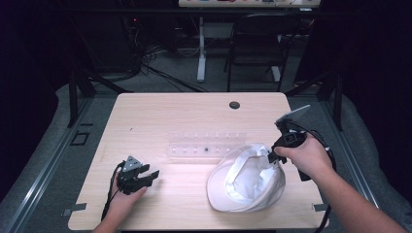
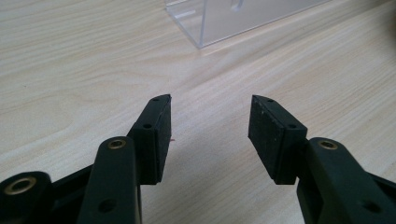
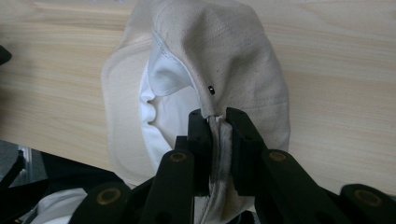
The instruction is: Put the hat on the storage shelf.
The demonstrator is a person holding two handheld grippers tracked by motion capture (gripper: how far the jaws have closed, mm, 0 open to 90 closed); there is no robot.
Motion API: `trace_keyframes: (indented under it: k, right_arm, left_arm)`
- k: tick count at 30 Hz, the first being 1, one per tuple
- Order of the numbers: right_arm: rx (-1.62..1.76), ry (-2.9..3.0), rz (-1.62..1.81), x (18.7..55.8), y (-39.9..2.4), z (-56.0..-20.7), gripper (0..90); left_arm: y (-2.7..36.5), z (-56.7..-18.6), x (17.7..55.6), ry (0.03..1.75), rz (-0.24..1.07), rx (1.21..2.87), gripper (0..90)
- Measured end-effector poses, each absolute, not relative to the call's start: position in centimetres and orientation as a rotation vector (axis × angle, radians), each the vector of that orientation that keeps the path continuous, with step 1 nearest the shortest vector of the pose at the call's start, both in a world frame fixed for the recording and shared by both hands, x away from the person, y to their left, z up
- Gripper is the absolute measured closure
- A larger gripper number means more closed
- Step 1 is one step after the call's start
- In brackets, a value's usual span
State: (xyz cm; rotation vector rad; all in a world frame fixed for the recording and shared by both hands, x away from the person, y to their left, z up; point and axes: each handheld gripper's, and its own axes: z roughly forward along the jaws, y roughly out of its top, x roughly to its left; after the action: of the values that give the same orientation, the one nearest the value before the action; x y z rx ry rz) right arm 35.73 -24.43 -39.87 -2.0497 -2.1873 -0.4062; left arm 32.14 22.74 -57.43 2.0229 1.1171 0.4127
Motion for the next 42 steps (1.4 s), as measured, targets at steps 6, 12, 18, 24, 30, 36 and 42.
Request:
trace_keyframes:
  k: [6,12,18,24,30,36,42]
  right_arm:
    - [-2.047,-2.135,-0.439,35.8,-24.7,-39.6,80.9]
    - [-2.032,-2.097,-0.469,35.9,-24.8,-39.1,80.9]
    - [-2.001,-2.027,-0.526,35.9,-24.9,-38.4,81.0]
    - [-1.964,-1.942,-0.605,35.9,-25.2,-38.1,81.0]
    - [-1.939,-1.887,-0.658,35.8,-25.1,-38.0,81.1]
    - [-1.888,-1.823,-0.698,35.6,-25.0,-37.6,81.1]
    - [-1.850,-1.779,-0.755,35.5,-24.6,-37.3,81.2]
  left_arm:
    - [22.7,-57.4,32.1,1.112,0.411,2.010,49.7]
    - [22.7,-57.4,32.1,1.117,0.403,2.031,49.7]
    - [22.7,-57.4,32.1,1.117,0.411,2.023,49.7]
    - [22.7,-57.4,32.0,1.115,0.412,2.018,49.7]
    - [22.7,-57.3,31.9,1.117,0.412,2.015,49.7]
    - [22.7,-57.2,31.9,1.107,0.431,2.006,49.7]
    - [22.7,-57.2,31.8,1.117,0.441,1.993,49.7]
